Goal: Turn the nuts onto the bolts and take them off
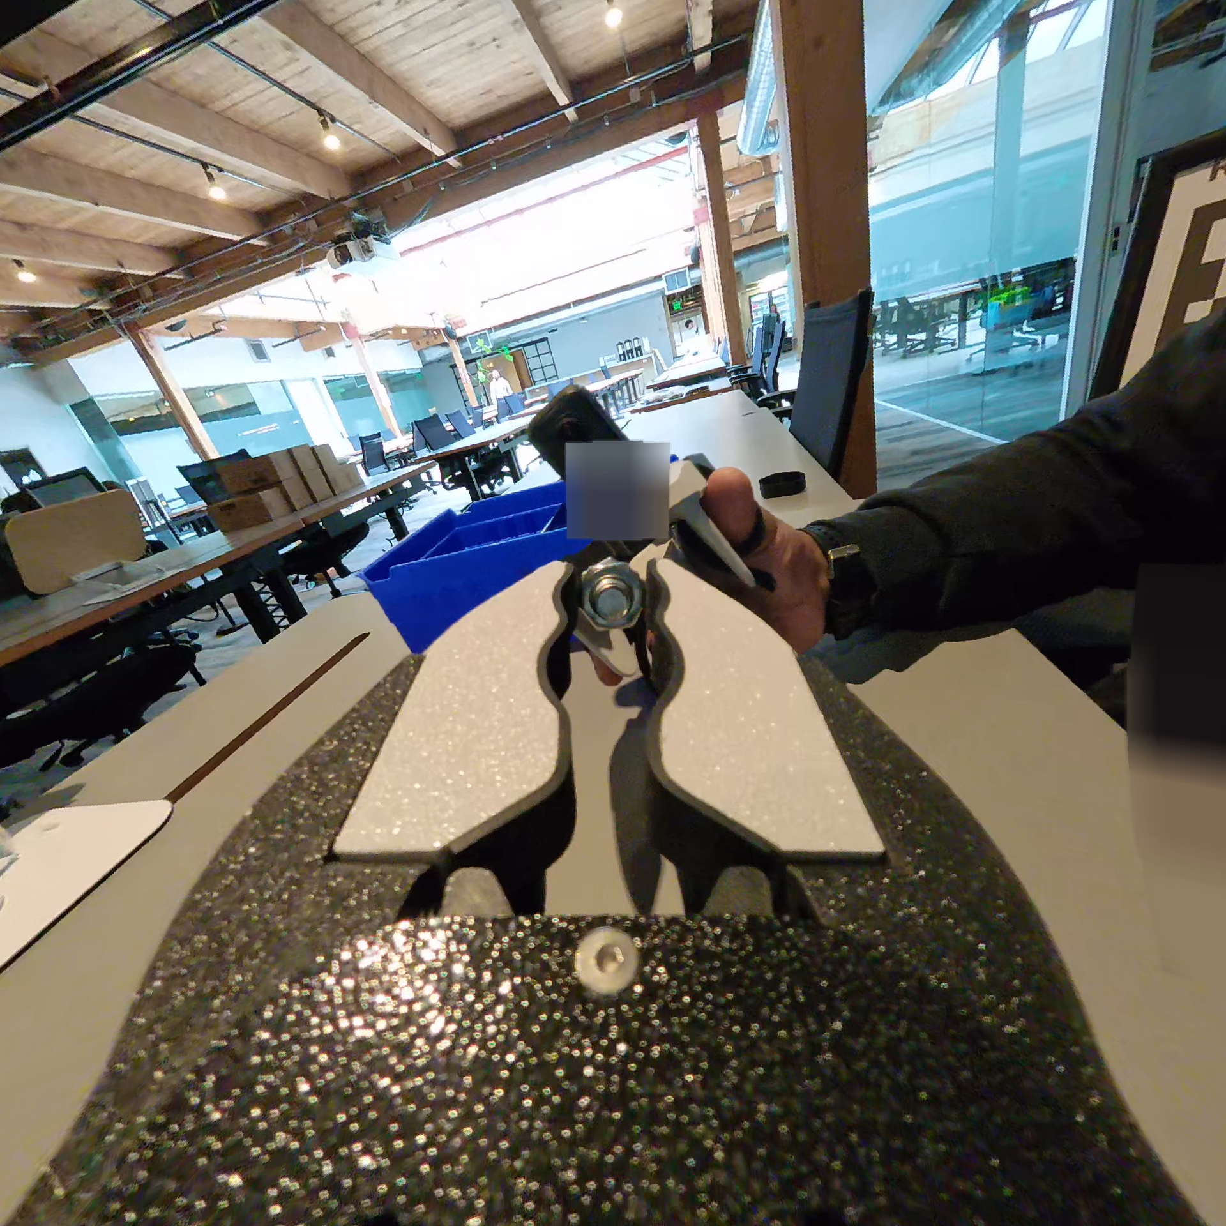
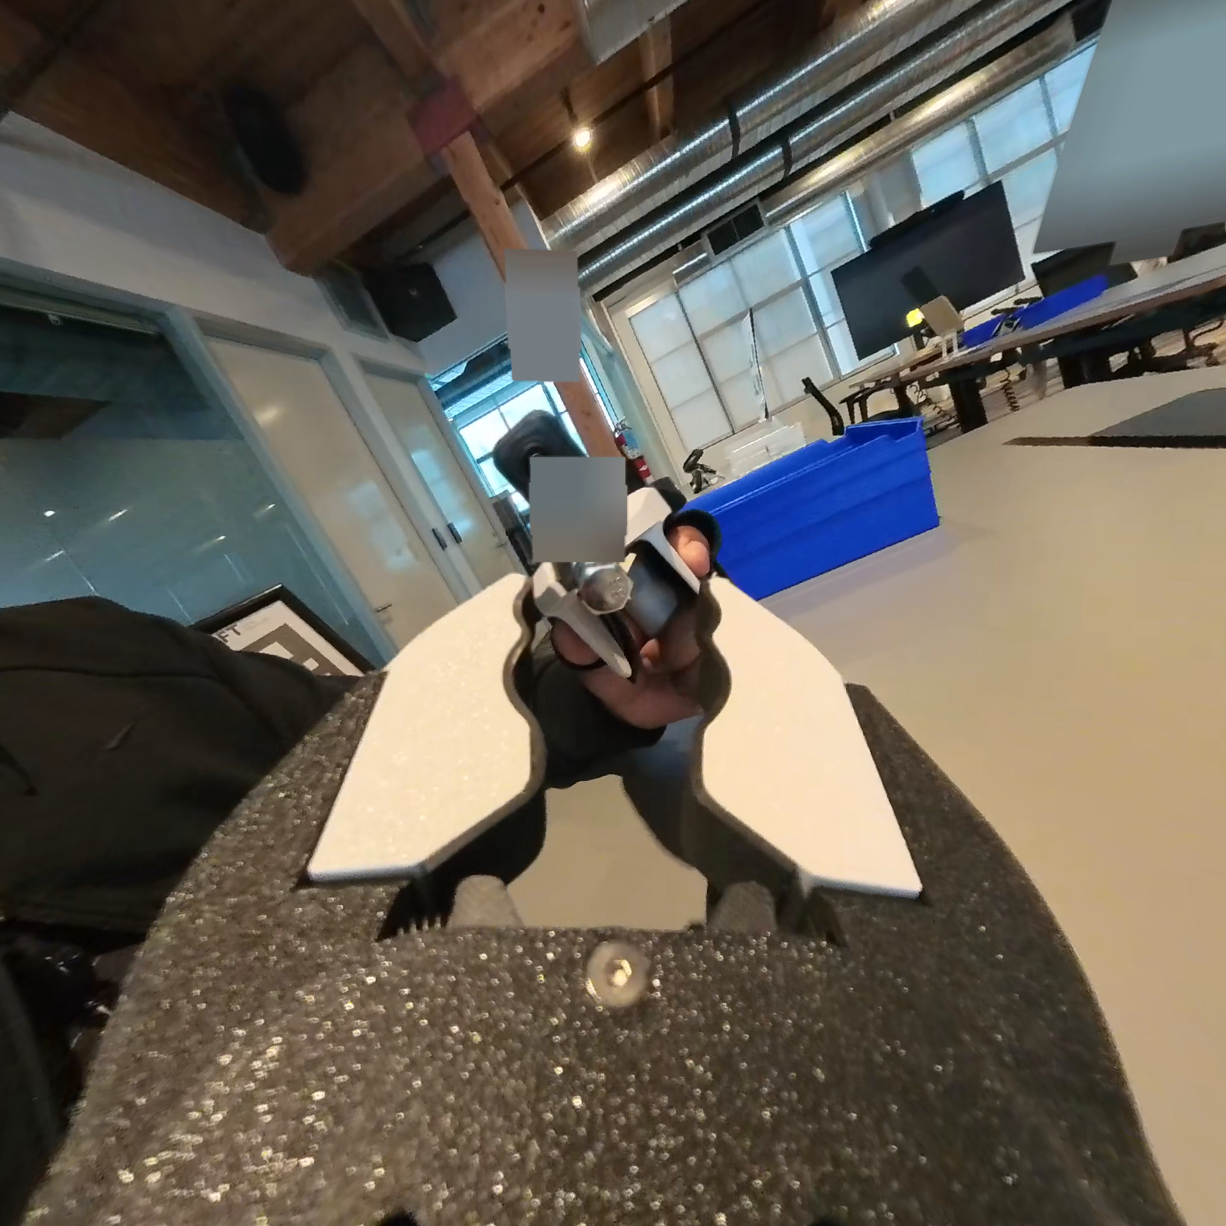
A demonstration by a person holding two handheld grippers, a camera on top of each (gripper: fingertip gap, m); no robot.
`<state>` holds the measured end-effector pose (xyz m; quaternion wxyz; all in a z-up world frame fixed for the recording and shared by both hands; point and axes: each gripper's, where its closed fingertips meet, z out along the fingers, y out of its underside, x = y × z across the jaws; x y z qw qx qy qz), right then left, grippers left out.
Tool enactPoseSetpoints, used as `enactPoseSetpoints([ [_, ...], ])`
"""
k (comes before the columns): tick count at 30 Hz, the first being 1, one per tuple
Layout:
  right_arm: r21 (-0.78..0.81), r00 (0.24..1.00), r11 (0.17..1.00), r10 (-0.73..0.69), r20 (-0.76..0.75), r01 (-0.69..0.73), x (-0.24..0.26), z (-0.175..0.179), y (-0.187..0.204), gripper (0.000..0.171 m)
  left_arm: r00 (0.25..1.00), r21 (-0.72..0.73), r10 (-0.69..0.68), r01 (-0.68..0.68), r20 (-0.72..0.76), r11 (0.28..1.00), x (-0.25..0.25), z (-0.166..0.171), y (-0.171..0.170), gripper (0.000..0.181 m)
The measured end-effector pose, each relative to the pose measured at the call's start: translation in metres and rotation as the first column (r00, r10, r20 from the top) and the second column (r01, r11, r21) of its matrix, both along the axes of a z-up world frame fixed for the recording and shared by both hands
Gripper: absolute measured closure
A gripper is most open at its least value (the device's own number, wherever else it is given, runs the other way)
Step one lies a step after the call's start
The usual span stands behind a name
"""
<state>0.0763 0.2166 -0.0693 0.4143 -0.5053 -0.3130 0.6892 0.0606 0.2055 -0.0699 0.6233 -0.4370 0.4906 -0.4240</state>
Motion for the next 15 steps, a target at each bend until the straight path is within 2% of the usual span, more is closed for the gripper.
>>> enactPoseSetpoints([
  [8, 0.008, 1.000, 1.000, -0.016, -0.001, 0.016, 0.0000, -0.0014, 0.0021, 0.123, 1.000, -0.023, 0.002, -0.002, 0.006, 1.000, -0.0018, -0.0017, 0.0042, 0.163],
  [15, 0.052, 0.997, 0.995, -0.083, -0.006, 0.083, 0.0055, 0.0002, 0.0091, 0.124, 1.000, -0.048, 0.001, -0.001, 0.009, 0.999, -0.0026, -0.0041, 0.0079, 0.163],
])
